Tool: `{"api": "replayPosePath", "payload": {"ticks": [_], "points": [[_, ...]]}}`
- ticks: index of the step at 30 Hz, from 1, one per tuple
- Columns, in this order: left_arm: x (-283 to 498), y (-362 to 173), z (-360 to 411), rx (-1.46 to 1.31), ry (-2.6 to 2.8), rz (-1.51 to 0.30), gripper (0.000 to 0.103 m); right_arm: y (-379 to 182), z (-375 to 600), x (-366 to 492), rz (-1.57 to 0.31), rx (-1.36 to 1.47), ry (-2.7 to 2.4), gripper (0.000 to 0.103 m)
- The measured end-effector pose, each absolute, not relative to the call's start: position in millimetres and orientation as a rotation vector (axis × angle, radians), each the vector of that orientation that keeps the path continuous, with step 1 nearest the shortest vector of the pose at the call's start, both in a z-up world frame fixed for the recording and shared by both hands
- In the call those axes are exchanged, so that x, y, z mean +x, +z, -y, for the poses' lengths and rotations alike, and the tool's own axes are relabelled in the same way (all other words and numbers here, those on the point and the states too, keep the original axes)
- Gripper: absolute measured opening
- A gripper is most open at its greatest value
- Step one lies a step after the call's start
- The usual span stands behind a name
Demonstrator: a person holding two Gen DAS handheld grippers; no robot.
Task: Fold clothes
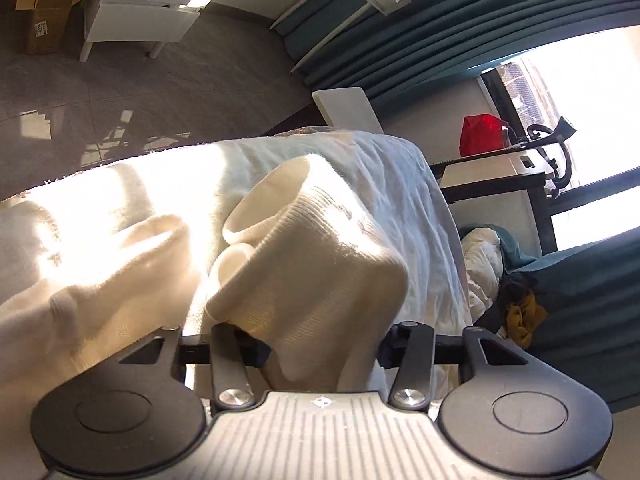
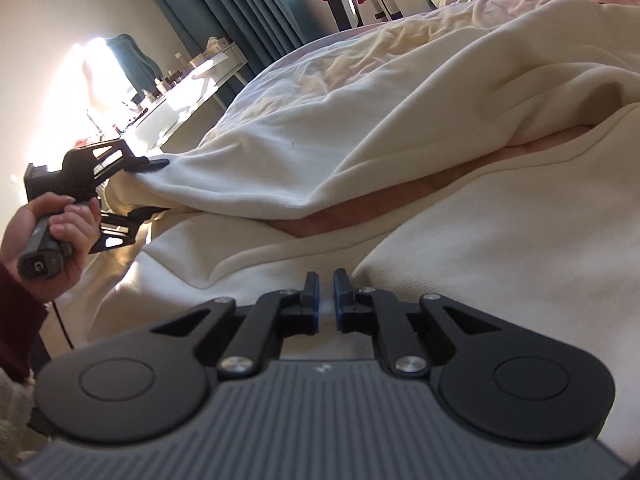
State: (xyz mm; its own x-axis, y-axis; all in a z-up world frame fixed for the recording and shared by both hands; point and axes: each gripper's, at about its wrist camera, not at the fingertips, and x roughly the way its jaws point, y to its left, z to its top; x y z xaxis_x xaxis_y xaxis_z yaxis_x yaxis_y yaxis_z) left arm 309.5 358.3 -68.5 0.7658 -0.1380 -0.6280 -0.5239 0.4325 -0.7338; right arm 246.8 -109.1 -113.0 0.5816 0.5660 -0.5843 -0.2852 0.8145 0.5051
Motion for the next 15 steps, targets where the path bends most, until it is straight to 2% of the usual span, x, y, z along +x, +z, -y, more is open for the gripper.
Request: {"api": "replayPosePath", "payload": {"ticks": [1,5,9,13,15], "points": [[317.5,-58.9,-356.1,-1.098,0.256,-0.683,0.026,-113.2,111.0,246.7,-0.813,0.392,0.512,0.009],[355.4,1.1,-338.7,-0.959,0.135,-0.611,0.022,-114.6,117.1,247.0,-0.823,0.436,0.516,0.009],[372.1,69.0,-324.3,-0.874,-0.12,-0.443,0.019,-116.4,118.6,247.7,-0.827,0.451,0.519,0.009],[355.9,92.8,-327.2,-0.799,-0.219,-0.27,0.02,-116.9,120.3,249.5,-0.829,0.476,0.521,0.01],[350.4,65.5,-343.9,-0.836,-0.163,-0.286,0.02,-117.6,121.1,251.0,-0.834,0.491,0.522,0.01]]}}
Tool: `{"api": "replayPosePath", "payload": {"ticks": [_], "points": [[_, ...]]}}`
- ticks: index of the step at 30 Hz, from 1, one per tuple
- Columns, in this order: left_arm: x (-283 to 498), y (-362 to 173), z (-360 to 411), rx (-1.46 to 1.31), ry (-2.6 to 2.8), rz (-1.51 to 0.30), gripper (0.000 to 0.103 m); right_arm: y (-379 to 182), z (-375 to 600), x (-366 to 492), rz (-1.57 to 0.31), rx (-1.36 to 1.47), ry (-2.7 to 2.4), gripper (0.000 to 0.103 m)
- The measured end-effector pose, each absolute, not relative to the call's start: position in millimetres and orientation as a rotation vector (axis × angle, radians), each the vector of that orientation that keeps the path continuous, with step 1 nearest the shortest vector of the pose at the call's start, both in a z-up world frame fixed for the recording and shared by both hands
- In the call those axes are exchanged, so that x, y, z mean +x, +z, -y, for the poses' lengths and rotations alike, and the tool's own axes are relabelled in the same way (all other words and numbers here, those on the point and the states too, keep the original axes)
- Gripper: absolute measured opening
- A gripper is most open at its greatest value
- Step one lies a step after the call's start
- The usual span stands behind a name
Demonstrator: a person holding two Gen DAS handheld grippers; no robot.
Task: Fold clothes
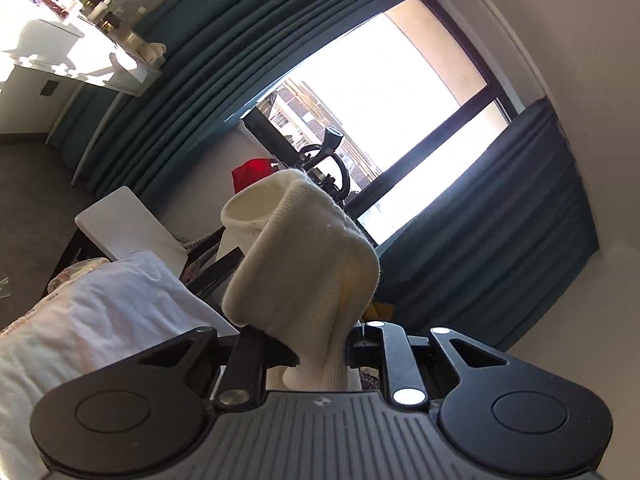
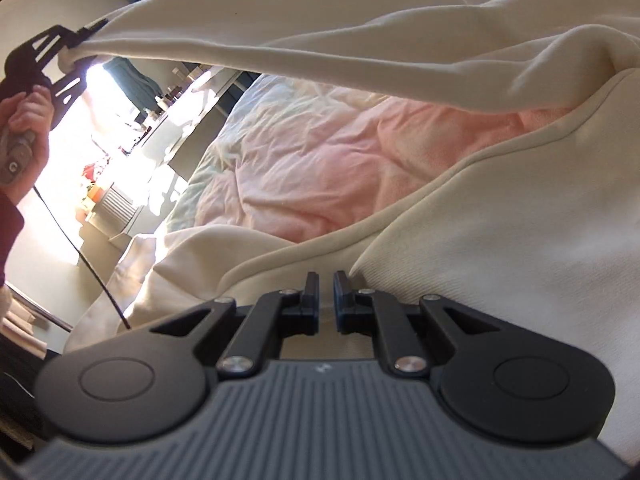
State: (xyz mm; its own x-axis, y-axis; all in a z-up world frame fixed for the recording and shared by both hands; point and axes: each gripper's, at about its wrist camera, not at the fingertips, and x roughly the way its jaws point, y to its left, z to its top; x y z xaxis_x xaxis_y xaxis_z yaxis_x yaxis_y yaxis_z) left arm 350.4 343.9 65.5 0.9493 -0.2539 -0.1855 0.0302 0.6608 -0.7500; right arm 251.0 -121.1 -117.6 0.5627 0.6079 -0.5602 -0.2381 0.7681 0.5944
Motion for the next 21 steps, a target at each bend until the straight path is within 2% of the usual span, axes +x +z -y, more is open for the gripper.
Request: {"api": "replayPosePath", "payload": {"ticks": [6,8,13,15,17,21], "points": [[310.9,-84.4,-413.0,-1.017,0.142,-0.567,0.02,-114.8,120.1,251.0,-0.834,0.482,0.521,0.009],[298.1,-107.5,-420.5,-1.052,0.143,-0.561,0.02,-114.9,119.2,251.6,-0.832,0.475,0.518,0.009],[287.2,-95.1,-409.0,-0.915,0.141,-0.574,0.023,-112.8,116.3,251.8,-0.815,0.439,0.513,0.01],[278.5,-83.5,-399.4,-0.868,0.146,-0.581,0.03,-110.3,115.5,252.9,-0.799,0.421,0.509,0.01],[258.7,-65.4,-385.7,-0.835,0.141,-0.571,0.044,-107.3,116.0,253.9,-0.779,0.407,0.504,0.01],[201.7,-29.9,-366.9,-0.857,0.128,-0.523,0.063,-99.5,125.2,250.3,-0.742,0.39,0.488,0.011]]}}
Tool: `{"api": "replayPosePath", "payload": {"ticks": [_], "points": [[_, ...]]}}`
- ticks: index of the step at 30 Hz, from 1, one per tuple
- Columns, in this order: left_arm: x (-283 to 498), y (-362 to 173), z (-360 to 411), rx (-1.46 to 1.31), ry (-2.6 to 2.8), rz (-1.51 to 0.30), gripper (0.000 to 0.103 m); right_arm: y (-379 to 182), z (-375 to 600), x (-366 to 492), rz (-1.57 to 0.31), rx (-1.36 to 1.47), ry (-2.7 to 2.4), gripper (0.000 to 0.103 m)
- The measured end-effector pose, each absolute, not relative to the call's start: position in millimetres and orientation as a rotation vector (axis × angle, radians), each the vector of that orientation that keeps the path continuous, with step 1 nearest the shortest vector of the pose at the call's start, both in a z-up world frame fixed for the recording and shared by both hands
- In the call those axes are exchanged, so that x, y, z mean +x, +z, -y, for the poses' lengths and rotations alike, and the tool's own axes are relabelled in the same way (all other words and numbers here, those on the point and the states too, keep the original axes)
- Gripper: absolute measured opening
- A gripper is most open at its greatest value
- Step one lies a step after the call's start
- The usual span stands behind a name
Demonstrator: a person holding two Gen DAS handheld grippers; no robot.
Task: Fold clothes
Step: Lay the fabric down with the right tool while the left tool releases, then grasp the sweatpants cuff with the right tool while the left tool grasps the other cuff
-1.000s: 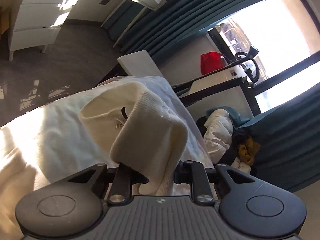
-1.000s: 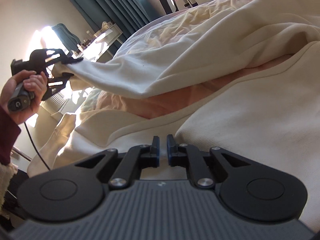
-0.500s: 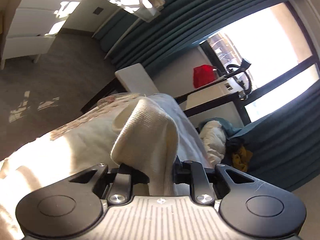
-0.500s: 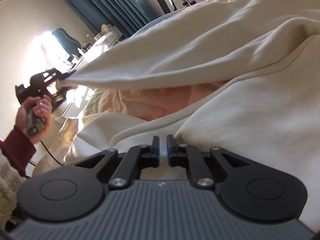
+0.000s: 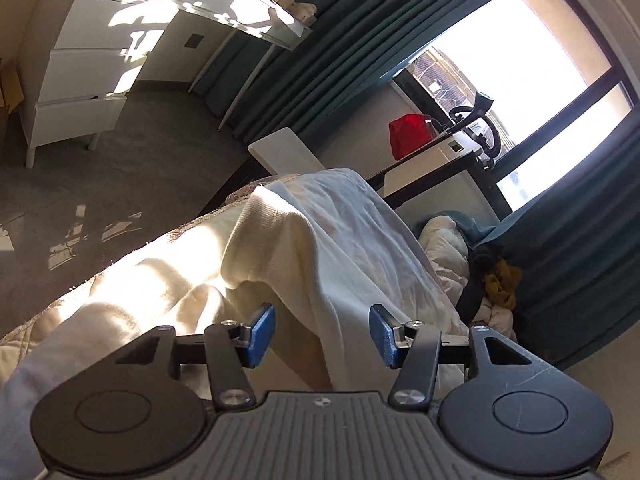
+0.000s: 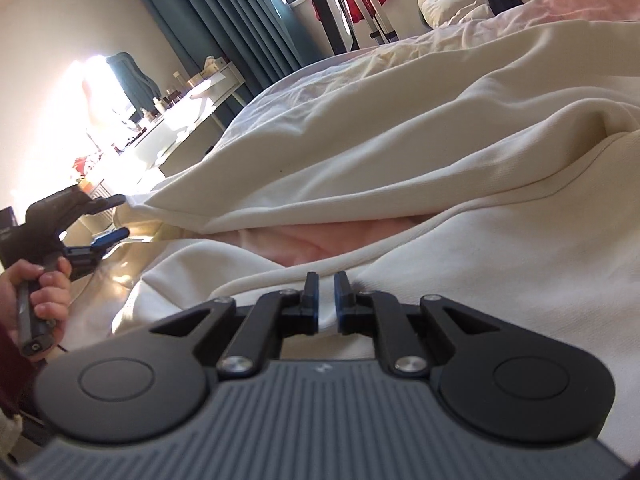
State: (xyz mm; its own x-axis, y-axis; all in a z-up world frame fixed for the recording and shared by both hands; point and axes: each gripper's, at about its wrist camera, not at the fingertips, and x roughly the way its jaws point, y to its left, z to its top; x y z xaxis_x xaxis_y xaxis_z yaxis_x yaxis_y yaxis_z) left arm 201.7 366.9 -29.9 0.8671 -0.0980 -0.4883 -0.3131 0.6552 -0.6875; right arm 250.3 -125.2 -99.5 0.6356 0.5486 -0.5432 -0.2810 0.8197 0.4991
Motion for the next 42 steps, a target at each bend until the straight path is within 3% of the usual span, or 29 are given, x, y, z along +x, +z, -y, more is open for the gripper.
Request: {"api": "replayPosePath", "payload": {"ticks": [2,5,12,20,25,31,33,35,38,40,42], "points": [[169.0,-19.8,-358.1,-0.882,0.141,-0.514,0.079,-93.4,133.2,246.8,-0.722,0.398,0.473,0.013],[116.2,-14.0,-345.1,-0.924,0.196,-0.547,0.082,-80.5,146.6,238.7,-0.684,0.375,0.435,0.013],[46.7,-19.2,-322.0,-0.917,0.25,-0.681,0.083,-50.5,195.7,209.7,-0.617,0.329,0.335,0.013],[33.9,-15.0,-326.8,-0.914,0.276,-0.731,0.083,-32.9,315.1,163.5,-0.558,0.562,0.065,0.013],[32.3,-22.0,-341.0,-0.988,0.312,-0.739,0.083,-49.2,410.6,130.2,-0.475,0.888,-0.181,0.014],[14.9,-22.8,-361.4,-1.072,0.36,-0.668,0.083,-109.4,492.8,96.6,-0.441,1.218,-0.534,0.019],[9.6,-28.3,-364.5,-1.119,0.354,-0.656,0.084,-131.9,505.2,90.1,-0.431,1.347,-0.58,0.025],[8.2,-33.8,-366.2,-1.147,0.349,-0.662,0.084,-146.1,508.7,91.0,-0.439,1.411,-0.602,0.045],[6.5,-37.3,-366.9,-1.162,0.336,-0.658,0.084,-158.6,509.7,99.1,-0.446,1.445,-0.599,0.061],[5.3,-40.1,-366.3,-1.174,0.331,-0.648,0.085,-166.4,513.4,106.3,-0.44,1.46,-0.584,0.07],[5.1,-43.2,-364.9,-1.185,0.332,-0.638,0.085,-177.2,518.2,112.6,-0.424,1.484,-0.595,0.072]]}}
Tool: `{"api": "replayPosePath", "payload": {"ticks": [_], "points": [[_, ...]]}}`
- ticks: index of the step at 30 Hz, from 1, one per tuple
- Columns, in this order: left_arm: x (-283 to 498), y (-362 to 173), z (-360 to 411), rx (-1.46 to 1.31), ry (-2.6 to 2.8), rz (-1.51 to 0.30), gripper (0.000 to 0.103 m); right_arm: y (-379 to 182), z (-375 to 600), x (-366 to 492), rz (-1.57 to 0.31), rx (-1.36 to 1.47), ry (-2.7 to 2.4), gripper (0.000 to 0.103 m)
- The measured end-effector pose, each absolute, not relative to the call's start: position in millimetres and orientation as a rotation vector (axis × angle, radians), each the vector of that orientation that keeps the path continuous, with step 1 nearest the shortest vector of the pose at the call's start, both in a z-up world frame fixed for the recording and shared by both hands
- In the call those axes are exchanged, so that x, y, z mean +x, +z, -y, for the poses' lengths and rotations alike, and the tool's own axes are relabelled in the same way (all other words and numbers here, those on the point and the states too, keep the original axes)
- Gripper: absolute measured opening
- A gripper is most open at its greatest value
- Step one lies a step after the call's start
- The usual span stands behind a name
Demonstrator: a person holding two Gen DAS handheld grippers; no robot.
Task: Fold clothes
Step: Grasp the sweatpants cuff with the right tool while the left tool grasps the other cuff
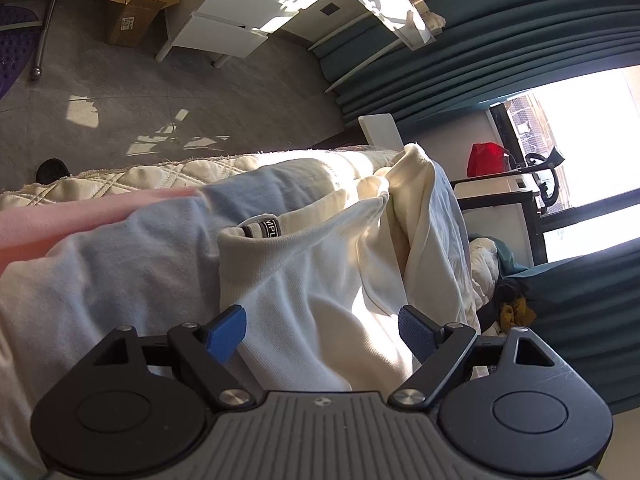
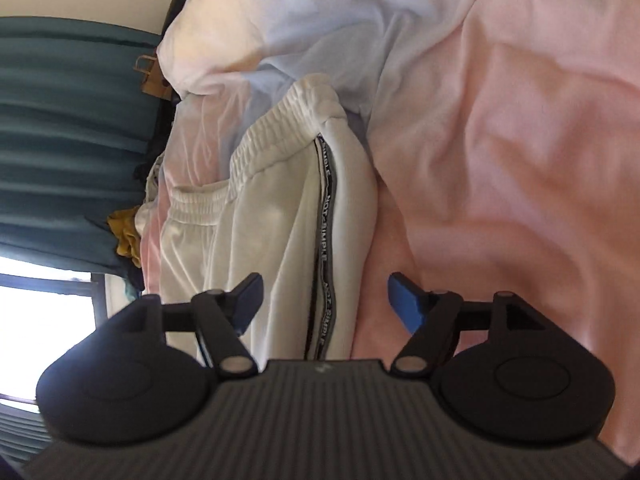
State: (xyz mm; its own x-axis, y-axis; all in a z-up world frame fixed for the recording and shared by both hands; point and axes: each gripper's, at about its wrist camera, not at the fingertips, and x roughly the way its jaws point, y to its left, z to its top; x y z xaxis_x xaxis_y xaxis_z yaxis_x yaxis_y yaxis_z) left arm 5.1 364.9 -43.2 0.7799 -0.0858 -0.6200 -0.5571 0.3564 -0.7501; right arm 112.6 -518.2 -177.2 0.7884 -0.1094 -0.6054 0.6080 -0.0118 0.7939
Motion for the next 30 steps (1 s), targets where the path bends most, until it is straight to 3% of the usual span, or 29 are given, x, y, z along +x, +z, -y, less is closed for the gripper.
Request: {"api": "replayPosePath", "payload": {"ticks": [7,10,12,14,15,18,21,24,27,30], "points": [[4.8,-52.5,-365.5,-1.21,0.355,-0.61,0.085,-191.7,533.8,136.4,-0.322,1.419,-0.573,0.072],[-0.3,-54.2,-364.4,-1.232,0.362,-0.589,0.085,-181.3,530.4,151.1,-0.297,1.311,-0.529,0.066],[-10.6,-50.4,-362.2,-1.244,0.385,-0.57,0.085,-172.0,526.6,158.3,-0.295,1.231,-0.52,0.056],[-21.2,-44.3,-358.6,-1.239,0.415,-0.549,0.087,-162.1,522.7,162.4,-0.293,1.16,-0.514,0.031],[-24.5,-39.2,-355.8,-1.214,0.428,-0.532,0.089,-157.1,521.0,163.4,-0.29,1.129,-0.511,0.024],[-20.4,-35.2,-353.8,-1.186,0.441,-0.552,0.093,-143.6,519.2,159.5,-0.249,1.082,-0.495,0.021],[-8.4,-47.7,-355.8,-1.224,0.418,-0.607,0.088,-134.6,515.8,157.5,-0.234,1.042,-0.495,0.02],[3.5,-59.1,-355.9,-1.237,0.393,-0.635,0.075,-130.1,513.5,158.3,-0.241,1.001,-0.501,0.02],[15.8,-65.0,-353.8,-1.213,0.37,-0.654,0.054,-130.2,511.2,154.4,-0.242,1.006,-0.508,0.02],[22.3,-67.9,-354.2,-1.2,0.364,-0.649,0.022,-127.7,508.8,150.1,-0.235,1.019,-0.511,0.02]]}}
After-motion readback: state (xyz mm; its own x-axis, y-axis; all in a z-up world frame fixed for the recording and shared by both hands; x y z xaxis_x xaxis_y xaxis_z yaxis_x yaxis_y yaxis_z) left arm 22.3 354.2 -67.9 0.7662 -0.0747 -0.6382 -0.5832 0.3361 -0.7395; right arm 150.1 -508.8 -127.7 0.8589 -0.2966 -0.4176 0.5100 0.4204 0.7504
